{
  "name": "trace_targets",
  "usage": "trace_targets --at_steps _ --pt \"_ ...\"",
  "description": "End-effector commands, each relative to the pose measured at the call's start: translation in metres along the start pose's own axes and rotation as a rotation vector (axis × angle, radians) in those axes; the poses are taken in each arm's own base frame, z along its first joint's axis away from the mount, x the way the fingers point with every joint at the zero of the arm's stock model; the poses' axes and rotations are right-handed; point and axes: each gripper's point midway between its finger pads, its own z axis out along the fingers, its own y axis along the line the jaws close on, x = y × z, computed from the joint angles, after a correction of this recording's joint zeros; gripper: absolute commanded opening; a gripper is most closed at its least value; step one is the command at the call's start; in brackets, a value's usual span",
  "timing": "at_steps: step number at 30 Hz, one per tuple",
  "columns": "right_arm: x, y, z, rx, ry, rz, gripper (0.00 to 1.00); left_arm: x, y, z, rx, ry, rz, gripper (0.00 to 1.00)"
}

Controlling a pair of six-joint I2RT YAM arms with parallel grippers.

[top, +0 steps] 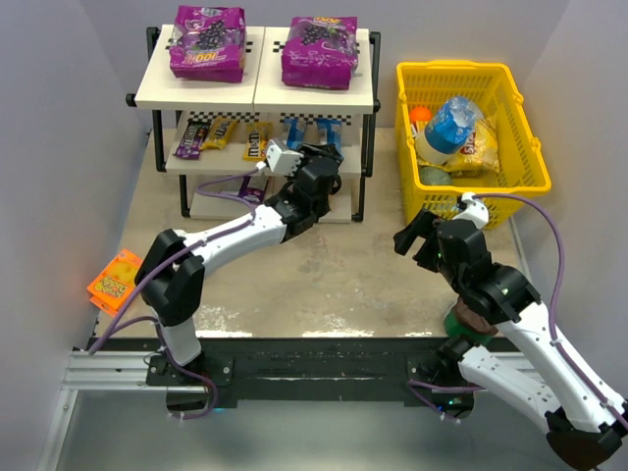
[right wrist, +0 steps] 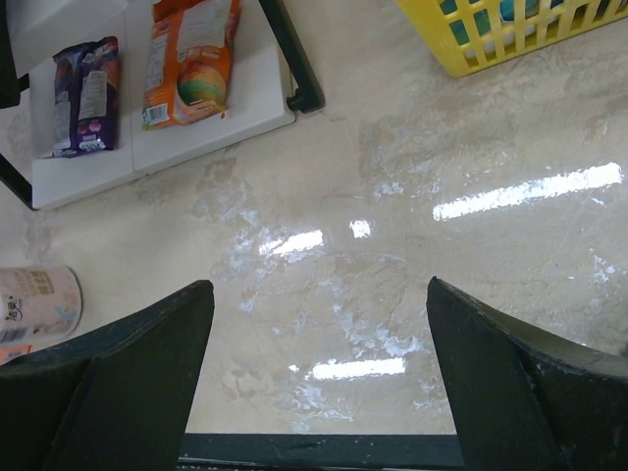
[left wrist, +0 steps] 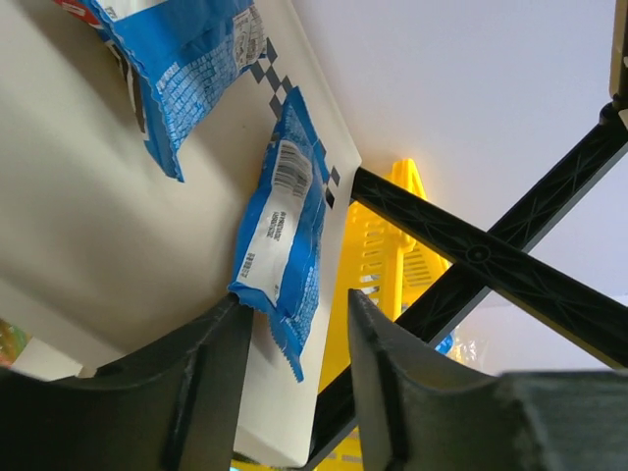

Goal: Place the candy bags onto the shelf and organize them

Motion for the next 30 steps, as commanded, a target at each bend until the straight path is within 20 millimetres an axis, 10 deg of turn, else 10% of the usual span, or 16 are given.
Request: trace_targets --at_steps 1,16,22,30 --pt "-0.008 0.002 0.001 0.001 -0.033 -0.003 0.93 -0.023 -0.008 -0.014 -0.029 -0.011 -0.014 0.51" --pt "-0.028 0.023 -0.018 -0.072 -0.042 -0.015 0.95 -0.039 0.039 -0.104 -0.027 0.283 0.253 0.63" --pt "-0.029 0.030 -0.019 -0.117 -0.043 -0.057 0.99 -0.099 0.085 -0.160 -0.059 0.360 0.622 0.65" --pt "-0.025 0.030 -0.005 -0.112 -0.053 -0.100 0.99 -0.221 0.068 -0.232 0.077 0.197 0.580 0.82"
